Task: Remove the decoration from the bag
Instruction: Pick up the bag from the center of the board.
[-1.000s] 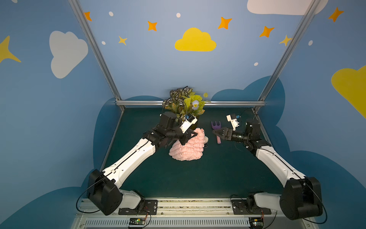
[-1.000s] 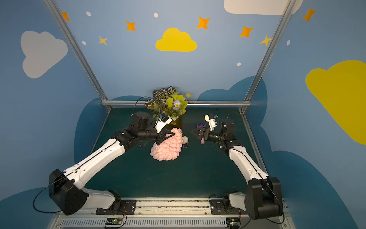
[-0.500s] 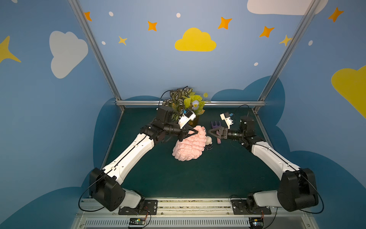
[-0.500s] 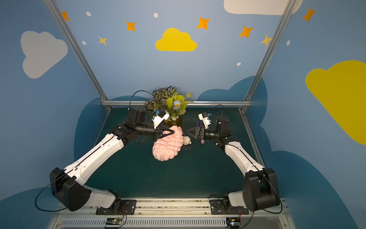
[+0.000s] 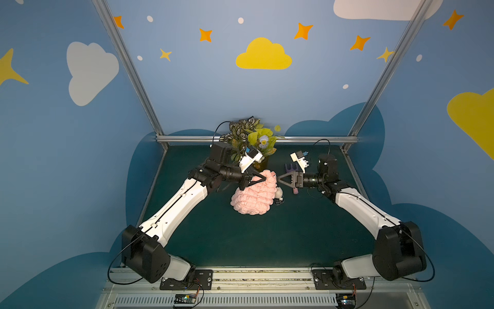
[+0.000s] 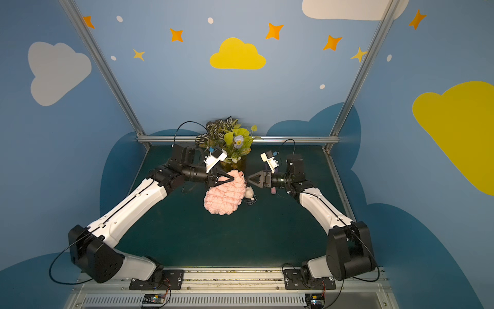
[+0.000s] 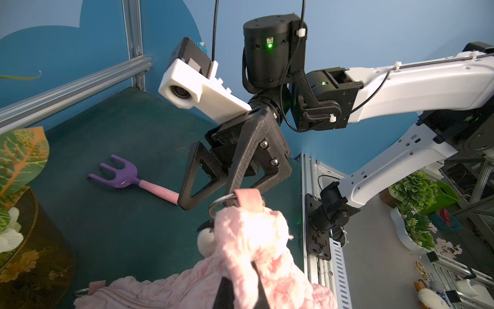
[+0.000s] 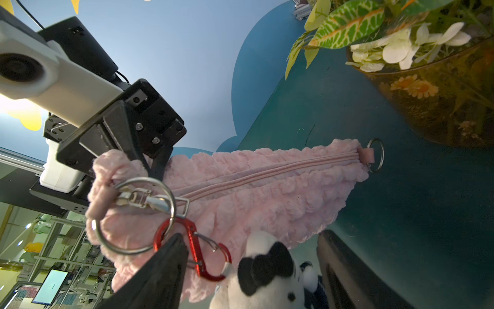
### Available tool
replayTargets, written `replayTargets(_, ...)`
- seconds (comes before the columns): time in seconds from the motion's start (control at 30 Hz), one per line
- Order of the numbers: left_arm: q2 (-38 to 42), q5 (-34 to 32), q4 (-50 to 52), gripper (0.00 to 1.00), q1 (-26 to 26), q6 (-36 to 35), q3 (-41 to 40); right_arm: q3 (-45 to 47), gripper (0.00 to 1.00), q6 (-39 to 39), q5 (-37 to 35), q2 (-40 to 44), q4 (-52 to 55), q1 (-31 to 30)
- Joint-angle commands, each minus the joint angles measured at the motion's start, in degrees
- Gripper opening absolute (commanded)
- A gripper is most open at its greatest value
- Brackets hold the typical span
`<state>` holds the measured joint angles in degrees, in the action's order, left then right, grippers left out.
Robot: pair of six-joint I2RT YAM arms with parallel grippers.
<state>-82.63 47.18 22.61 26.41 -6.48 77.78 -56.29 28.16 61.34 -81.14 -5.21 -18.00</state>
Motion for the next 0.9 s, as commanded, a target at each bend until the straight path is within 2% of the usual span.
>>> replayTargets(0.0, 1.5, 2.6, -1.4, 0.02, -1.0, -0.9, 0.9, 0.4, 0.79, -1.5, 0.7, 3.1, 0.6, -0.3)
replayTargets(0.37, 3.6, 5.2, 0.0, 0.02, -2.6, -1.2, 0.5, 0.7, 0.76, -1.8, 0.6, 2.8, 1.0, -1.6)
replayTargets(0.87, 3.3, 8.3, 4.1, 0.02, -2.9, -2.9, 2.5, -5.5, 0.72, -5.0, 2.3, -0.7, 5.8, -3.4)
